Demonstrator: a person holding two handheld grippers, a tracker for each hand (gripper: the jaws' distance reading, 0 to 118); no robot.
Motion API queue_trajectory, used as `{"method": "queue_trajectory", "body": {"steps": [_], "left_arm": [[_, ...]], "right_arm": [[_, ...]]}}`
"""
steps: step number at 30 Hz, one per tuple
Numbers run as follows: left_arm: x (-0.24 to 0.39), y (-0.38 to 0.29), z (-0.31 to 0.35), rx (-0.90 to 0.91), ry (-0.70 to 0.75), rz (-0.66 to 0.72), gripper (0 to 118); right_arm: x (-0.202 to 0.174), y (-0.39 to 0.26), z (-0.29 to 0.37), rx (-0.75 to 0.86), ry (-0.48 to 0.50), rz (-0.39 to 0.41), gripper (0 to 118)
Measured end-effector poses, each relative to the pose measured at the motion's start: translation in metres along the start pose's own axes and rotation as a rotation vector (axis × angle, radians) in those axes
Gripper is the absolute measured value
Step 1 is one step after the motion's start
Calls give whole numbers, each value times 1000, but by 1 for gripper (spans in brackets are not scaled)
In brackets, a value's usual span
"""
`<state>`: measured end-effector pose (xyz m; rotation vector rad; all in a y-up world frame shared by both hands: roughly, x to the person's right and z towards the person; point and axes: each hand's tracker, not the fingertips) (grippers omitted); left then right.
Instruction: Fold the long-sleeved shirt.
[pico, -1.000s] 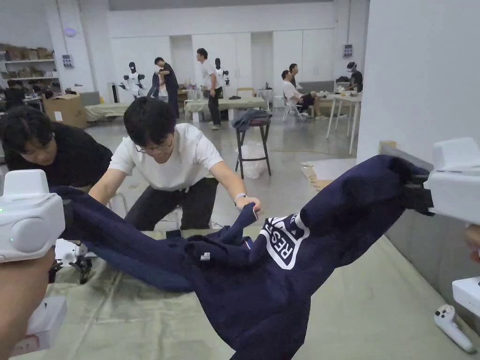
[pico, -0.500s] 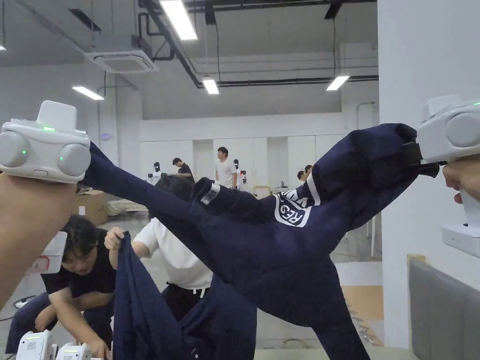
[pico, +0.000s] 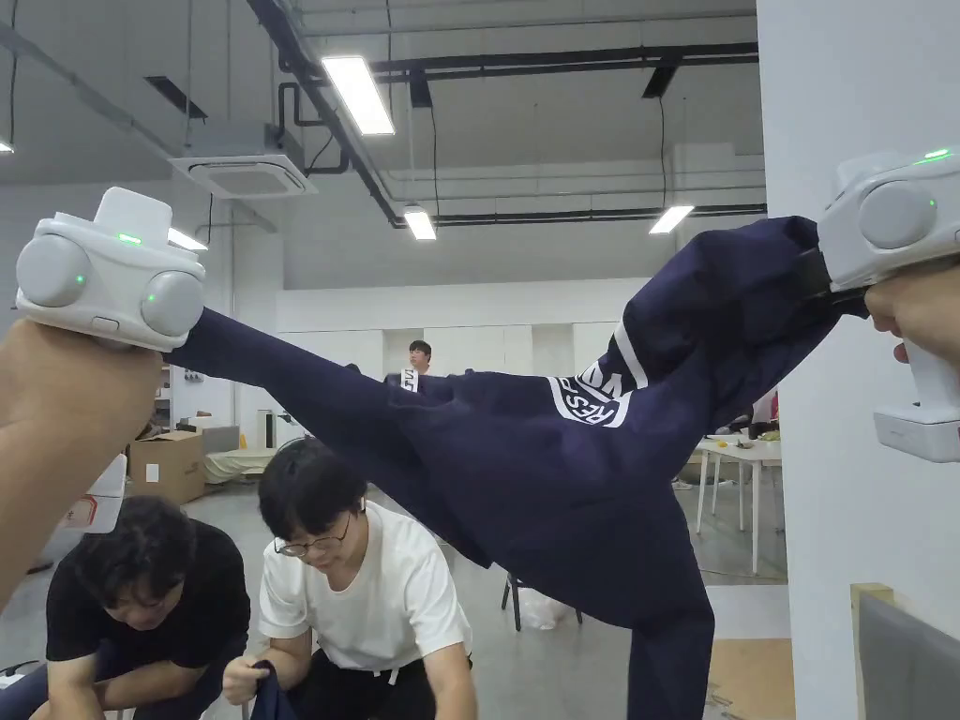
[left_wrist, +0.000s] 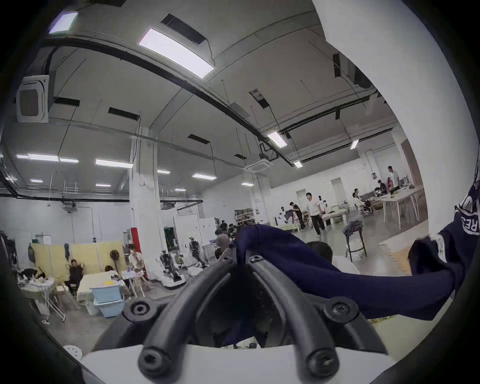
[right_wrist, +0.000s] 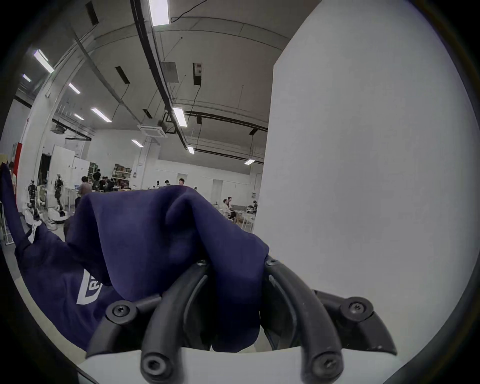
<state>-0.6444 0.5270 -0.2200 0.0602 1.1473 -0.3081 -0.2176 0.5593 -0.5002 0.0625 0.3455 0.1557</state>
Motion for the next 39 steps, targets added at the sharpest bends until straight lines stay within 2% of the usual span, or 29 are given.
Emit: {"method": "queue_trajectory", "body": {"steps": [4,15,19,24,30,35,39], "left_arm": [[9,-7,-17,5,19,-17,6],[36,-59,-38,-58,20,-75,6],[49,-92,-33,-102,-7,-101,6],[63,-151,-15,-186,-69,-173,6],[63,-246,29,-302,-177,-252,6],[44,-326,104,-420,-305,-383,6],[19,-395,172,-567,-372,-426,6]], "right_arm": [[-8,-11,-23,-10,0,-7,25],[-43,-70,-72,-88,32,49,25],[-48,-106,-79,-135,50,47,25],[-51,-175,-77,-234,78,95,24],[-51,-275,-44,-360,135,133,25],[-51,-367,18,-490,227,176,25],[-47,-448,80,-620,284,201,25]]}}
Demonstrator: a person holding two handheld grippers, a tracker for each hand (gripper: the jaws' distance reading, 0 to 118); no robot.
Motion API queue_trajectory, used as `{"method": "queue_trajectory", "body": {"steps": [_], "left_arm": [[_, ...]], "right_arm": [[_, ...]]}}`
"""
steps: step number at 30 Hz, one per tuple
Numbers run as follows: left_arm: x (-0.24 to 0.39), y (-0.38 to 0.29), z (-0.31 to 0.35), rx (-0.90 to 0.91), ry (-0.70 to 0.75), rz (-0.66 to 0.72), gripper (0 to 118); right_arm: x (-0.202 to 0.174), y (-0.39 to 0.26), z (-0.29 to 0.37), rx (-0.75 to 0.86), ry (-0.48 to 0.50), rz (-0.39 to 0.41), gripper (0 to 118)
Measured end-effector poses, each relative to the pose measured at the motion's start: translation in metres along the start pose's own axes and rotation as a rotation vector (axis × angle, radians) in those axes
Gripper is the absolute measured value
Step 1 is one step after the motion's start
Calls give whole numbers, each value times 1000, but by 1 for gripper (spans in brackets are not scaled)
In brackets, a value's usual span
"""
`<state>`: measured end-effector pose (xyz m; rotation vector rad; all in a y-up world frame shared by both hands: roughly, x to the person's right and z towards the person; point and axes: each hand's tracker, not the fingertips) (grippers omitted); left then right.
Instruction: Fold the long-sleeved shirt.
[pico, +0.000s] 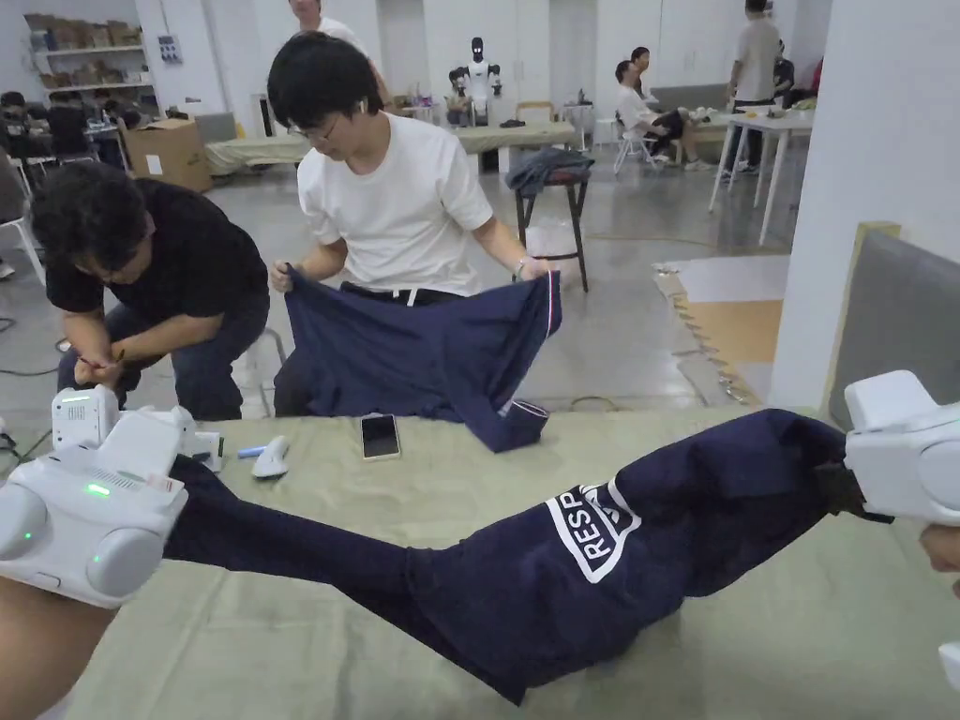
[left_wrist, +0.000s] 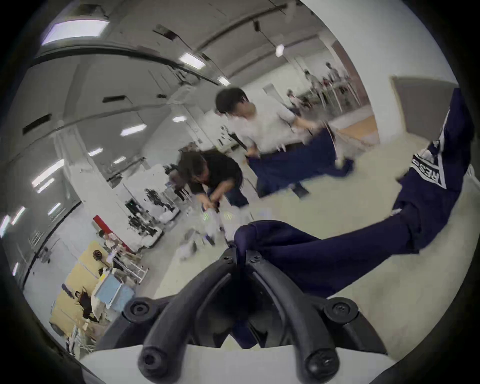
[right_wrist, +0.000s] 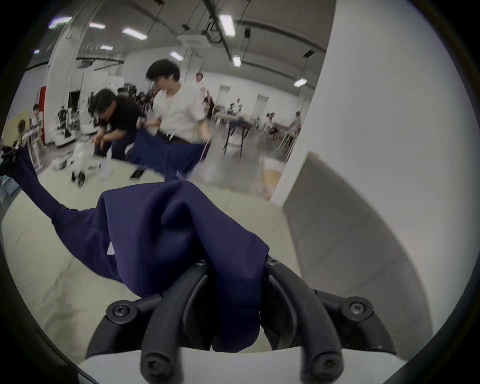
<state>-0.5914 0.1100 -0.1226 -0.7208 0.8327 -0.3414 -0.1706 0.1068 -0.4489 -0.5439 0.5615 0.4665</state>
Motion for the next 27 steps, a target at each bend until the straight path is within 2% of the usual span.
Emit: {"method": "queue_trajectory", "body": {"steps": [1,5,10,14,21,22,23,24,25,26,27], "left_arm": [[7,-21,4,-47,-25,-42,6],[24,-96,23,-161,-92,-108,6],[35,-170,58,-287,-157,-194,6],[41,-211,77,-344,-196,-205,6],[66,-261,80,-455,-239,-212,6],[70,-263,83,-467,-247,-178,10],[72,-263,83,-486,-251,-142,22],[72,-261,82,-486,-246,-92,42],[70,-257,83,-482,-247,-32,77],[64,-250,87,-470,-262,36,94],[56,-238,93,-441,-262,114,103]], "right_arm": [[-5,-26,1,-29,20,-29,25],[-15,-120,19,-177,50,-44,25],[-8,-210,39,-290,48,-95,25],[-8,-253,53,-339,53,-130,25],[-29,-291,61,-389,60,-80,25],[-32,-291,61,-389,63,-81,26],[-34,-292,61,-394,69,-82,29],[-32,-290,60,-398,66,-93,42],[-31,-286,64,-400,60,-109,71],[-28,-281,69,-395,61,-123,90],[-23,-272,80,-338,57,-161,102]]}}
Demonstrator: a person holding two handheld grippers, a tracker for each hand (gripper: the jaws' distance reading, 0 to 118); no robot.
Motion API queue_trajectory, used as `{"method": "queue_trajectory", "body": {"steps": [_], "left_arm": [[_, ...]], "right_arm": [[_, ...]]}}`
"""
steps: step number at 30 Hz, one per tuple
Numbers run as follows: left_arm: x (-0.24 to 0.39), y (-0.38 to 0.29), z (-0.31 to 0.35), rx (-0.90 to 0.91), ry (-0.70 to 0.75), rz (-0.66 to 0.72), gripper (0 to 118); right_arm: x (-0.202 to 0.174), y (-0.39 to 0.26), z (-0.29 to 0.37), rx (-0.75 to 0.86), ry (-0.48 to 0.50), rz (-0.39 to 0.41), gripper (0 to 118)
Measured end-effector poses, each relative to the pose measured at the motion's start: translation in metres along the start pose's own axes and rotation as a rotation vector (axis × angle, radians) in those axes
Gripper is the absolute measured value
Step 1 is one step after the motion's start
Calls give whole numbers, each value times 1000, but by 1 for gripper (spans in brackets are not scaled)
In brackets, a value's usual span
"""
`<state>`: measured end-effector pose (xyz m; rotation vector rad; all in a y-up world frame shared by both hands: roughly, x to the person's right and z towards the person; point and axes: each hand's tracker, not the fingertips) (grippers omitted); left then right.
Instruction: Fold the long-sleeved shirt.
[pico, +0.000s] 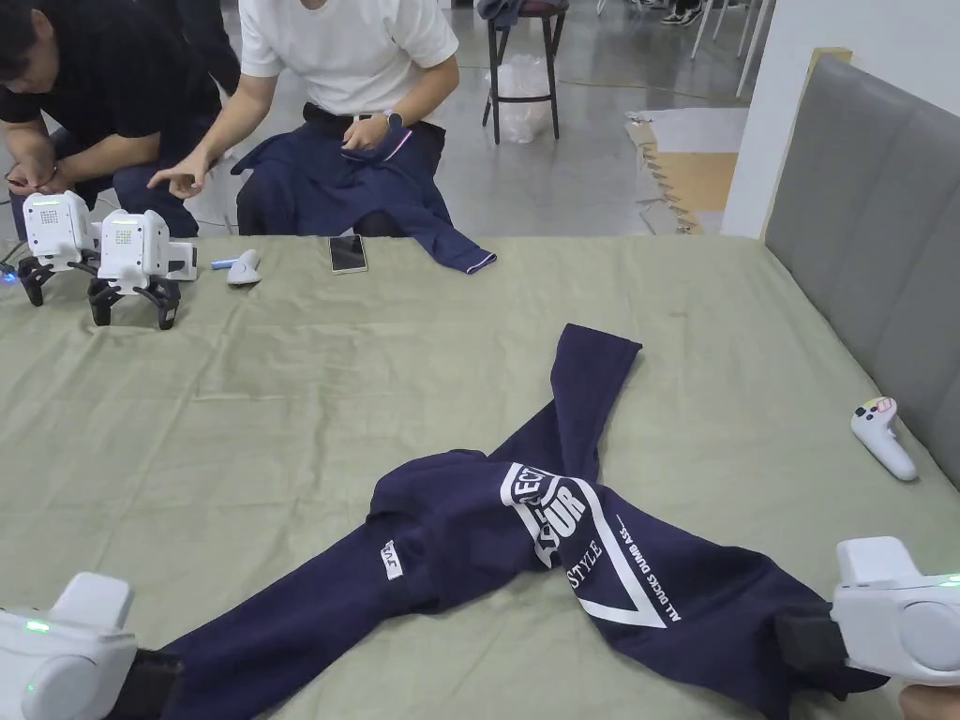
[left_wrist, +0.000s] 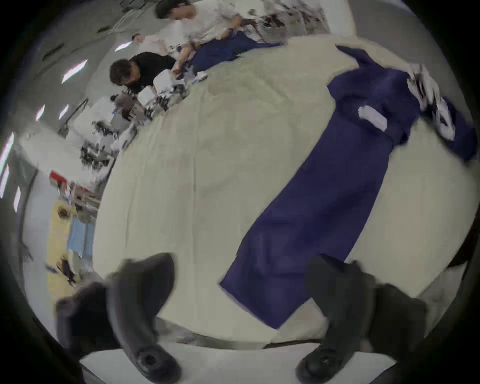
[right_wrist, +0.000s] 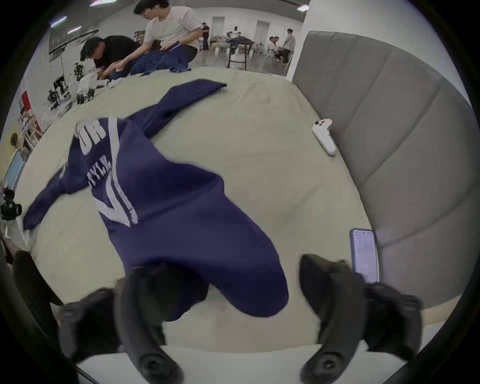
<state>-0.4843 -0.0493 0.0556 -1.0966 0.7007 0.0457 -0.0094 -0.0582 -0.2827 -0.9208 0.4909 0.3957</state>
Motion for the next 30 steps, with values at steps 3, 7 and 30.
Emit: {"method": "queue_trajectory", "body": {"steps": [3,7,30], "left_arm": [[-13,30,47,208,-1,160,104],[-4,60,116,512,2,304,104],[118,89,136,684,-212,242,2]], "right_arm": [[11,20,52,147,19,-89,105],[4,41,112,416,38,-238,105],[-53,29,160,577,42,-153,13]]}}
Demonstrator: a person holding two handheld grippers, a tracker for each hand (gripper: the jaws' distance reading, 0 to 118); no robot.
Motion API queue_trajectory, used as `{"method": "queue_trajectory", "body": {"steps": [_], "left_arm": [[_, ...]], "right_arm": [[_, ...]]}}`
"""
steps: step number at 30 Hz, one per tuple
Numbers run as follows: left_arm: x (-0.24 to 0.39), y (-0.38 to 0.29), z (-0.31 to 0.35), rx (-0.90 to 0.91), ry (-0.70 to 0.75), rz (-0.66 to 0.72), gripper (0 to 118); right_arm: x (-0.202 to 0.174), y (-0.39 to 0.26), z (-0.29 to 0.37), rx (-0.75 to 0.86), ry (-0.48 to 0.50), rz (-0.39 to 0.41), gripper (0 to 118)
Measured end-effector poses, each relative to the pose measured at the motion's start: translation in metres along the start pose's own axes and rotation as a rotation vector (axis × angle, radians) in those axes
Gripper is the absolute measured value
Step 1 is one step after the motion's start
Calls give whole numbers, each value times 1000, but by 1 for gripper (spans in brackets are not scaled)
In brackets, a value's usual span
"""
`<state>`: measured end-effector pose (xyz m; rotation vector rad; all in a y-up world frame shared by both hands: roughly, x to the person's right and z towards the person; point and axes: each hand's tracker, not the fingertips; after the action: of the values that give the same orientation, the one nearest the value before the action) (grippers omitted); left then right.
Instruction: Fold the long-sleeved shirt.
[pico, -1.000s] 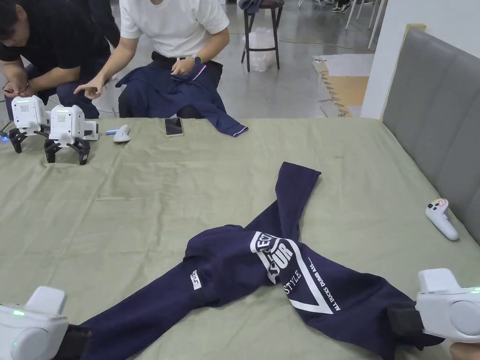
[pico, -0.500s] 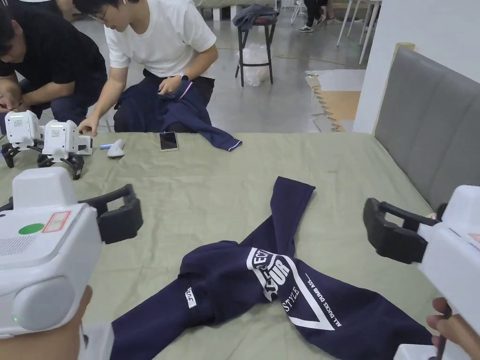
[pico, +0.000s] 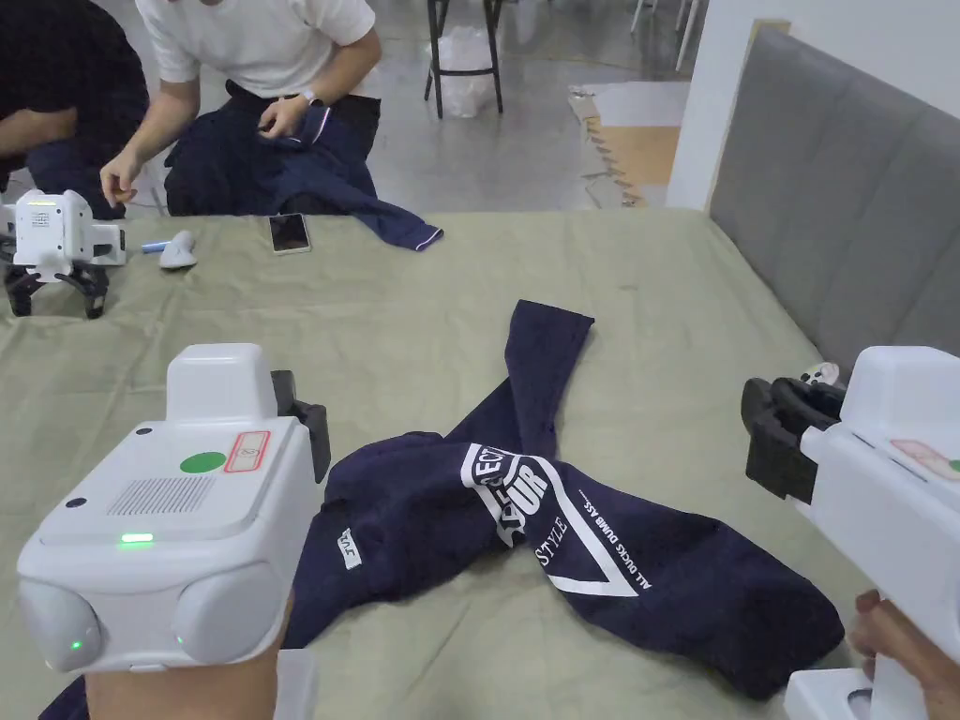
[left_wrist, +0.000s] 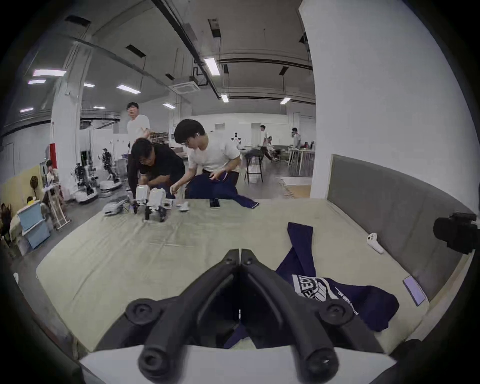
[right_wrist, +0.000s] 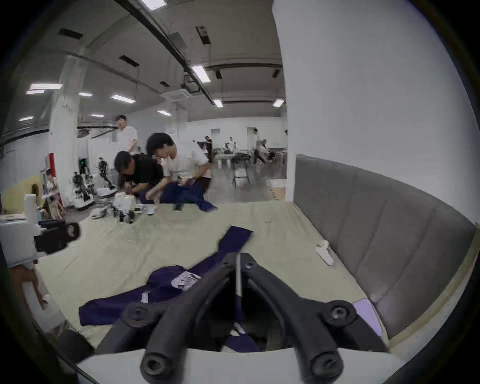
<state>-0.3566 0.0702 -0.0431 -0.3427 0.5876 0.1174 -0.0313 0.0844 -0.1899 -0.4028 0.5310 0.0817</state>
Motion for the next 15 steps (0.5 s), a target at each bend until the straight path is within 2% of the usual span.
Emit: {"method": "queue_trajectory", "body": {"steps": [1,2,3,4,7,10,11,13,15], "left_arm": [[0,-1,4,-7,-3,-3,2],[1,-4,-1,-17,-9,-5,2],[2,-6,-6,-26,-14,-5,2],[3,-9,-11,-39,-23,-4,2],[9,-16,-12,-65,-38,-9,2],[18,-22,-10,-86,-45,-15,2],[20,-23,-12,-95,-49,-16,2],[24,-28,-15,-107,-57,-19,2],[28,-31,-18,-123,-64,-29,2]], "right_arm": [[14,-4,-12,-76,-14,-5,62],[32,-13,-29,-187,-32,-47,103],[54,-24,-44,-254,-53,-81,118],[74,-37,-54,-242,-66,-135,113],[123,-78,-80,-426,-106,-334,113],[154,-116,-102,-529,-147,-425,113],[157,-123,-103,-563,-153,-426,113],[166,-141,-117,-603,-147,-443,111],[176,-158,-133,-635,-109,-482,104]]}}
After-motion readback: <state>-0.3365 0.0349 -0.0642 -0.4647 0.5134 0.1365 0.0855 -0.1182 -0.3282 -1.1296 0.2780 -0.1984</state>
